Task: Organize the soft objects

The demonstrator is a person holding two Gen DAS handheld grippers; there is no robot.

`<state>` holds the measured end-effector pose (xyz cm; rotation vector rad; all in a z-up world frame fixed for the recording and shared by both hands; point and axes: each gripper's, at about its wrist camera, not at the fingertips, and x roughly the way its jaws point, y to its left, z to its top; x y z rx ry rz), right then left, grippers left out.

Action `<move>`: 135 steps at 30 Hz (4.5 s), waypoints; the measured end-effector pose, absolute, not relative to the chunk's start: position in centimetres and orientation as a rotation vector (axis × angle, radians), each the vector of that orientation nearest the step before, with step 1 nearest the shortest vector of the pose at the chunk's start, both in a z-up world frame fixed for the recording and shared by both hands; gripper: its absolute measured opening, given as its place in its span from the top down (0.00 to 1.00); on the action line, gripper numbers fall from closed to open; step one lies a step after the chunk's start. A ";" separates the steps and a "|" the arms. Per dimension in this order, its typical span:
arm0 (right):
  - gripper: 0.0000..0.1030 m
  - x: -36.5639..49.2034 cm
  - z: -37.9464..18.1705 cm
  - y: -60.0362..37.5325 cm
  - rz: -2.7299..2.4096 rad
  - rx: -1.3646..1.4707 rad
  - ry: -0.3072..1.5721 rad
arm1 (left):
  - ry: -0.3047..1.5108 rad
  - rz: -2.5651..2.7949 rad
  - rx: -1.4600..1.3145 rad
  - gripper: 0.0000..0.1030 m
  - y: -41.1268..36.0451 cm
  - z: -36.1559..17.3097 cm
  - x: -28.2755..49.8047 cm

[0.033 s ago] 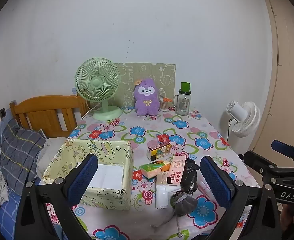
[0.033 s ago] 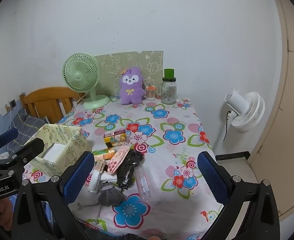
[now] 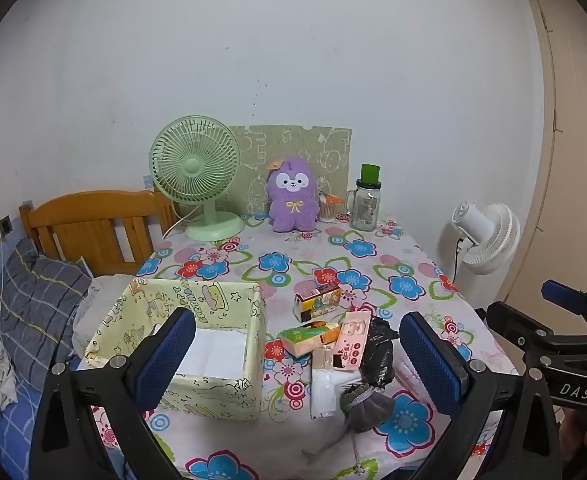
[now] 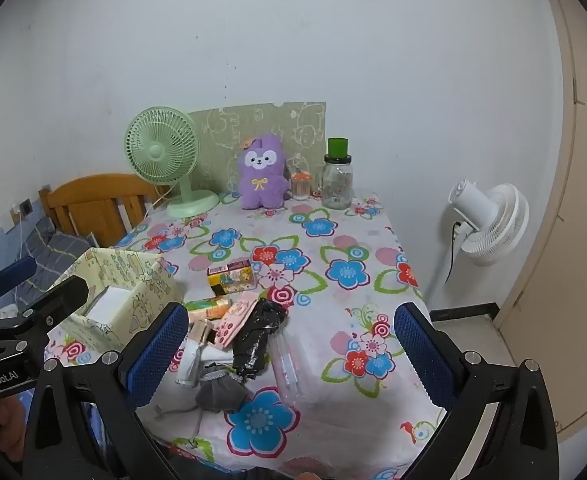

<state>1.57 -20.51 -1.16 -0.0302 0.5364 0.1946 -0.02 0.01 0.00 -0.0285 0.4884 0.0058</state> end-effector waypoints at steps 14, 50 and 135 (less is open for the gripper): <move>0.00 1.7 -1.1 -20.3 0.202 -0.025 0.533 | 0.488 0.004 -0.034 0.00 0.0 0.0 0.0; 0.00 1.0 -0.4 -19.9 0.200 -0.027 0.497 | 0.467 -0.006 -0.051 0.00 0.3 0.5 -0.1; 0.00 4.6 -6.4 -23.1 0.187 0.011 0.671 | 0.661 -0.074 -0.024 0.00 -3.9 -5.9 4.6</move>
